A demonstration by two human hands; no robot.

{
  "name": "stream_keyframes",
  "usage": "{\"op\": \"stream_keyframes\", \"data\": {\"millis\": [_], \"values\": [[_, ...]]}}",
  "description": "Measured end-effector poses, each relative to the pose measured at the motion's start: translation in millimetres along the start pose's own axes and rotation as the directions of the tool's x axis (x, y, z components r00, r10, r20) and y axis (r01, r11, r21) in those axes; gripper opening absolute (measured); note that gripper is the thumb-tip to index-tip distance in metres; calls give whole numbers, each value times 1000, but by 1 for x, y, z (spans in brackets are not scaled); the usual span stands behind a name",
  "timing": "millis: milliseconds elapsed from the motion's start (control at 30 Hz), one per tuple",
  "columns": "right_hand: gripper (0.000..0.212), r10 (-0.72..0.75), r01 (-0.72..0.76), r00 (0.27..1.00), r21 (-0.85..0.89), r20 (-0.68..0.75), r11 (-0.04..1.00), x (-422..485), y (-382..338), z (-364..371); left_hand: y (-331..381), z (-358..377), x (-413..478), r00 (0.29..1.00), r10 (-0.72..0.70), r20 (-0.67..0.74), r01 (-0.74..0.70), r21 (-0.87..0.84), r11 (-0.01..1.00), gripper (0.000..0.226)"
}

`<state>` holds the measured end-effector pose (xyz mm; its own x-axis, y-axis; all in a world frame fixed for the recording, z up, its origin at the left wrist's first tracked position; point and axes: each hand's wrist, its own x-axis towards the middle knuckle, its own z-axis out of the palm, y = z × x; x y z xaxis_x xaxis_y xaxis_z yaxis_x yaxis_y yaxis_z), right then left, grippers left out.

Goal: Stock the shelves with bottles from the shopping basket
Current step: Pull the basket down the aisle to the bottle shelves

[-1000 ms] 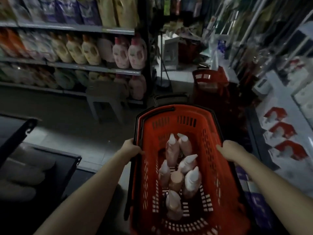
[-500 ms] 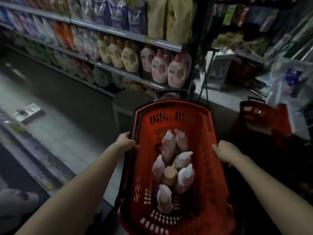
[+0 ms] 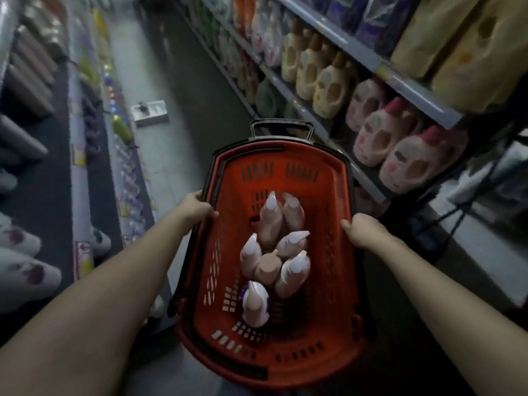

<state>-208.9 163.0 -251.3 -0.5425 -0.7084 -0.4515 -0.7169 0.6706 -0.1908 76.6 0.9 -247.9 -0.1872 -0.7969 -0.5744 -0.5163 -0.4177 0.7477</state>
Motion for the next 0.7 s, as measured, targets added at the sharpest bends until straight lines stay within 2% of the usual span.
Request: {"op": "stream_keyframes", "data": {"millis": [133,300,367,500,700], "values": [[43,-106,110,992,-66,62,992,73,-50,-9,3,-26,42,987,-65,-150,53,-84,995,67],[47,-171,189,974,-117,146,975,155,-120,-6,11,-62,99,963,-136,-233,100,-159,982,62],[47,-202,225,963,-122,180,967,184,-151,-6,15,-78,117,942,-184,-282,130,-198,971,64],[46,-259,287,939,-102,224,952,235,-207,-7,28,-107,146,898,-228,-376,157,-210,965,54],[46,-341,380,892,-82,296,921,299,-279,-7,35,-146,177,817,-312,-485,203,-264,943,62]]}}
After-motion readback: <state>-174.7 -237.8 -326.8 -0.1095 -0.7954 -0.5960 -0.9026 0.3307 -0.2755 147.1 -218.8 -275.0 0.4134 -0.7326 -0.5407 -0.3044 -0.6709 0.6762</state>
